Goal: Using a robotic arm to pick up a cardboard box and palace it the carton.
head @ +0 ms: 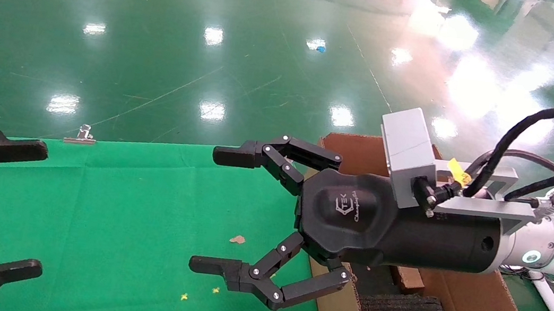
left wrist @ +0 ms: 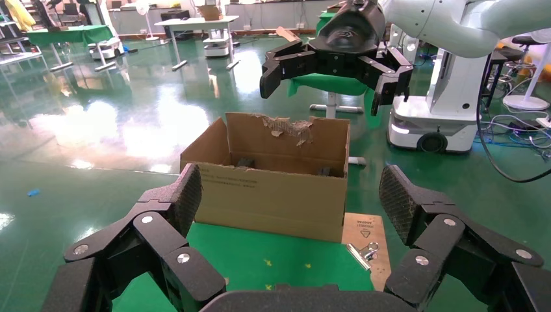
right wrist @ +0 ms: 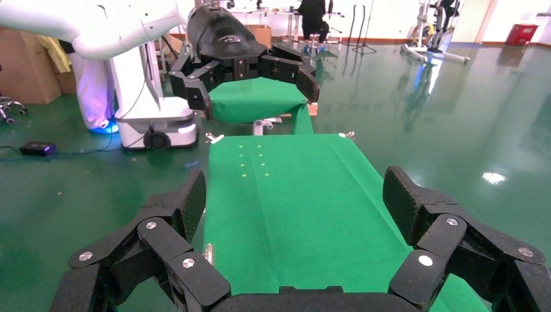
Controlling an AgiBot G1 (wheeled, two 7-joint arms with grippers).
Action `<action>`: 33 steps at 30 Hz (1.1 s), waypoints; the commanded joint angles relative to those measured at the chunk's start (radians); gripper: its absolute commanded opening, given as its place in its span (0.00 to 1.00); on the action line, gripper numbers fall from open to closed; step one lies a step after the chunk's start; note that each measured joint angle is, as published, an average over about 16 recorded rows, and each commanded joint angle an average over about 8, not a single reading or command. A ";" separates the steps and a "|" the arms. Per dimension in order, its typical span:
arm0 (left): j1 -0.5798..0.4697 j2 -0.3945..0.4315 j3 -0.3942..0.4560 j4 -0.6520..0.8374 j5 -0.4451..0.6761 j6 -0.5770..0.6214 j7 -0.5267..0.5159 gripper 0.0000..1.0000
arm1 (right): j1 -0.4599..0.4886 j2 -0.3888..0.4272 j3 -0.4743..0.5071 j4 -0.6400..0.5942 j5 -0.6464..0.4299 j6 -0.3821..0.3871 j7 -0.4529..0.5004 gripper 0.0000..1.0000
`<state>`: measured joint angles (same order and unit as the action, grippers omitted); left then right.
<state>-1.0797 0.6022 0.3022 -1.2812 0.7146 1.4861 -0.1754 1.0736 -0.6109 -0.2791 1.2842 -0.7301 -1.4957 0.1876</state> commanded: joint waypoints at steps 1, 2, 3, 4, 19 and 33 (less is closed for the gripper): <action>0.000 0.000 0.000 0.000 0.000 0.000 0.000 1.00 | 0.001 0.000 -0.001 0.000 0.000 0.000 0.000 1.00; 0.000 0.000 0.000 0.000 0.000 0.000 0.000 1.00 | 0.001 0.000 -0.001 -0.001 0.000 0.000 0.000 1.00; 0.000 0.000 0.000 0.000 0.000 0.000 0.000 1.00 | 0.001 0.000 -0.001 -0.001 0.000 0.000 0.000 1.00; 0.000 0.000 0.000 0.000 0.000 0.000 0.000 1.00 | 0.001 0.000 -0.001 -0.001 0.000 0.000 0.000 1.00; 0.000 0.000 0.000 0.000 0.000 0.000 0.000 1.00 | 0.002 0.000 -0.003 -0.002 -0.001 0.001 0.001 1.00; 0.000 0.000 0.000 0.000 0.000 0.000 0.000 1.00 | 0.003 0.000 -0.003 -0.002 -0.001 0.001 0.001 1.00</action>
